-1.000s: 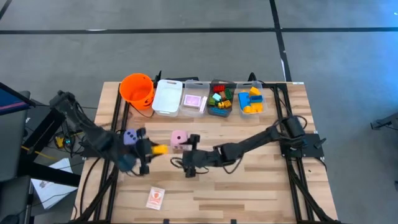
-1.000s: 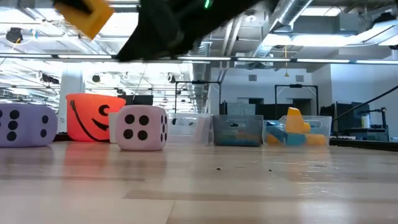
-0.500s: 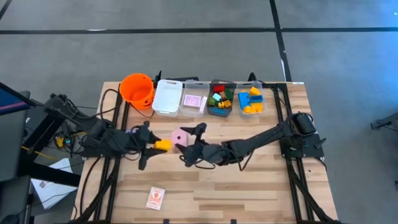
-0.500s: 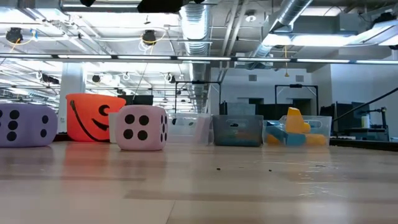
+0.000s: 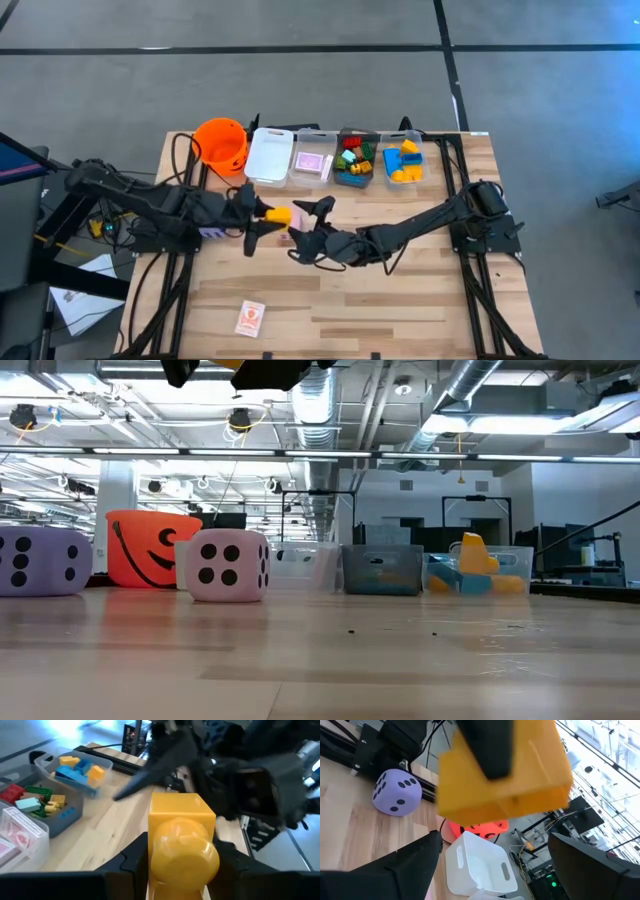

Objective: Pick & Place Toys
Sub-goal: Put the big yellow game piece into the right transparent bin

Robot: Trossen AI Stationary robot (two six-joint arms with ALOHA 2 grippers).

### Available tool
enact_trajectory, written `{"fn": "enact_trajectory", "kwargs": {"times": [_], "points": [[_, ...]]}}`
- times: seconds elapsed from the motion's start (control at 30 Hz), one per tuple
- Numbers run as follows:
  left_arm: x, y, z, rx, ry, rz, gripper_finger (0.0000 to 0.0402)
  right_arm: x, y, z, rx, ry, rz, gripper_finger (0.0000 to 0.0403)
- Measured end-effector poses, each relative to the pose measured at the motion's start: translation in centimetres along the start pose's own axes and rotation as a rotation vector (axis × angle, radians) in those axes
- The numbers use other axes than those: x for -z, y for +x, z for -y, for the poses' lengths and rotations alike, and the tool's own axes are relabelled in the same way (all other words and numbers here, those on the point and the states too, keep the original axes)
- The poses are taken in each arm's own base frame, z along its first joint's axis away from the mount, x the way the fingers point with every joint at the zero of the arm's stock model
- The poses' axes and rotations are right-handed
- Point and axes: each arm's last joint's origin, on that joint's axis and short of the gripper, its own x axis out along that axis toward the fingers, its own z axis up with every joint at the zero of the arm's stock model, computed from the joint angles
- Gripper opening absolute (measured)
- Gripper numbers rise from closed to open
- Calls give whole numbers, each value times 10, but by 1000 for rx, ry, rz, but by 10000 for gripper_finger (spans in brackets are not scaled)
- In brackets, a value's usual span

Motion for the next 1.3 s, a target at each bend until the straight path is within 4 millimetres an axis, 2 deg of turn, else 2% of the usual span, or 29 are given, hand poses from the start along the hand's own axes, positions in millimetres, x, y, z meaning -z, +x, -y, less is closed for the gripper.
{"fn": "enact_trajectory", "kwargs": {"times": [0.23, 0.57, 0.97, 1.3], "points": [[-4, 9, -13, -9, -24, -7, 131, 0, 0, 0, 0, -11, 0, 361], [4, 34, -12, 17, -22, -64, 131, 1, 1, 1, 47, -1, -22, 361], [4, 35, -12, 16, -20, -65, 131, 0, 1, 2, 52, 16, -13, 361], [2, 37, -21, -19, -31, -65, 131, -1, 0, 2, 59, 1, -11, 361]]}}
